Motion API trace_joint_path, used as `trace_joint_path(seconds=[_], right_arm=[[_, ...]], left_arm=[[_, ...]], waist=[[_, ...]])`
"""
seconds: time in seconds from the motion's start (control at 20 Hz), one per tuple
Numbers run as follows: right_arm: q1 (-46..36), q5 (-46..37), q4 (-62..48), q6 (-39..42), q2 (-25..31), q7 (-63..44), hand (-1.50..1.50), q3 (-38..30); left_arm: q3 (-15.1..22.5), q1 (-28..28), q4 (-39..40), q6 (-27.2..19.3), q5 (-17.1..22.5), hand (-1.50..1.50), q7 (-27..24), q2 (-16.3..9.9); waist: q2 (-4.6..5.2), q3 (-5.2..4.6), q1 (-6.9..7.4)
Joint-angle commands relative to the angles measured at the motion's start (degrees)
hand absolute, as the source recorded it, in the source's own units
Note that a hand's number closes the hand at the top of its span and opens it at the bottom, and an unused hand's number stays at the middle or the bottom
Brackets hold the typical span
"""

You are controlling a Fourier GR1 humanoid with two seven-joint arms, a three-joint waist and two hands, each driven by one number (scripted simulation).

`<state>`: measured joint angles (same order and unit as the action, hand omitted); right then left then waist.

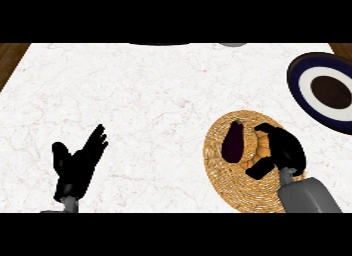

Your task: Pick the croissant from the placemat and place it in the plate

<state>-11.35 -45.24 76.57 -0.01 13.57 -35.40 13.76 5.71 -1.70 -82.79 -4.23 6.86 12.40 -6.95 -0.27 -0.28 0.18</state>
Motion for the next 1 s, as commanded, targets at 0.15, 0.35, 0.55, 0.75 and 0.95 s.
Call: trace_joint_path(seconds=[0.15, 0.35, 0.55, 0.75, 0.95], right_arm=[[0.65, -5.63, -1.81, 0.01, -0.85, 2.94, 1.5, -0.88], [-4.74, -10.64, -2.95, -5.48, -3.99, -2.18, 1.5, -1.14], [-19.66, -17.47, -12.07, -13.9, -10.94, -15.66, 1.5, -5.59], [-26.87, -27.14, -13.82, -28.02, -11.8, -18.71, 1.5, -5.59], [-32.98, -36.23, -20.61, -36.92, -10.47, -22.94, 1.5, -8.13]], left_arm=[[-1.78, 0.06, 1.7, 1.81, -0.18, 0.0, -1.61, 0.93], [-2.28, -0.8, 0.45, 3.23, 0.37, 0.0, -0.48, -0.67], [-0.52, 2.27, 1.14, 2.97, -0.32, 0.0, 1.04, 0.44], [0.68, 2.42, 0.05, 2.05, -1.56, 0.0, 1.39, 1.07], [0.38, 2.43, -0.07, 2.62, -0.38, 0.0, 2.37, 1.38]], waist=[[0.26, 0.28, -0.08], [0.3, 0.28, 0.28], [1.18, 0.28, 3.22], [1.2, 0.32, 4.07], [1.4, 0.27, 3.83]])
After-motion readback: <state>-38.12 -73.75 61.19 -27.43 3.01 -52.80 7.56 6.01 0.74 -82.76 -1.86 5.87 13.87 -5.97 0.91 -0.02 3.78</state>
